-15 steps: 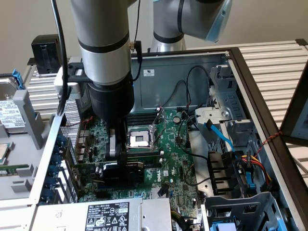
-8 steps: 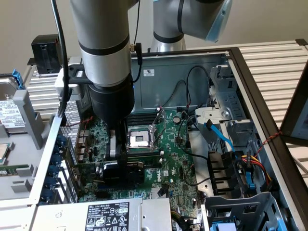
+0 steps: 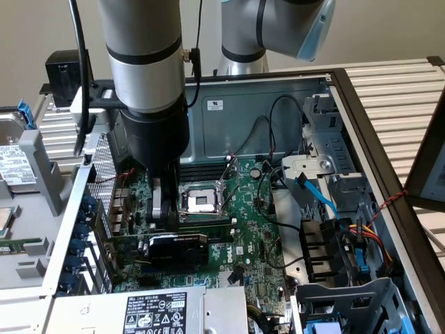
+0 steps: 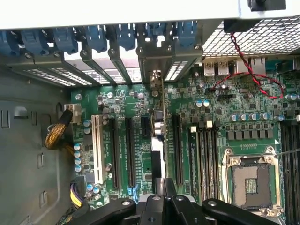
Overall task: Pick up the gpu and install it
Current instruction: 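Press down on the gpu until it lock into place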
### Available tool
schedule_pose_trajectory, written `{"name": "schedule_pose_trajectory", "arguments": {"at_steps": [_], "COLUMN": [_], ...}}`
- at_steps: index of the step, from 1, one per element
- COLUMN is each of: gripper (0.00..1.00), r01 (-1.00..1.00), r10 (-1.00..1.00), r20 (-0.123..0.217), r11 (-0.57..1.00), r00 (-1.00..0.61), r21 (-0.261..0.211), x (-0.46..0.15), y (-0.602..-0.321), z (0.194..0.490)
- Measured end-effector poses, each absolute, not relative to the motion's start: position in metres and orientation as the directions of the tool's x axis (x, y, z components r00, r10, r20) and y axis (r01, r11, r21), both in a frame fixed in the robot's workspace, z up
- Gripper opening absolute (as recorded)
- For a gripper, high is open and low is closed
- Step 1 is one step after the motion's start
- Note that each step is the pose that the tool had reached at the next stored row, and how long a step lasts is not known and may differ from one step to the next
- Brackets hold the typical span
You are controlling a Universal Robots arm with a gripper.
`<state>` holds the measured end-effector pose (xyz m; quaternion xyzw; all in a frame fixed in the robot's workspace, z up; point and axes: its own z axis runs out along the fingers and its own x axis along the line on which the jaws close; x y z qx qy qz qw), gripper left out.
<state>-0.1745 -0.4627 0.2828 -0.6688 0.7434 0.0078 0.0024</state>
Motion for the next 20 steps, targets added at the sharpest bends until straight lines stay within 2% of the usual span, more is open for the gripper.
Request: {"name": "schedule_pose_trajectory", "arguments": {"at_steps": [14, 20], "gripper": [0.11, 0.11], "r01": [-0.994, -0.994], "r10": [-0.994, -0.994], "r20": [-0.013, -0.013], "r11": [0.105, 0.105], "r00": [-0.106, -0.105], "r21": [0.015, 0.014], "x": [-0.192, -0.193], "y": [-0.463, -0.463], "z": [0.339, 0.34]}}
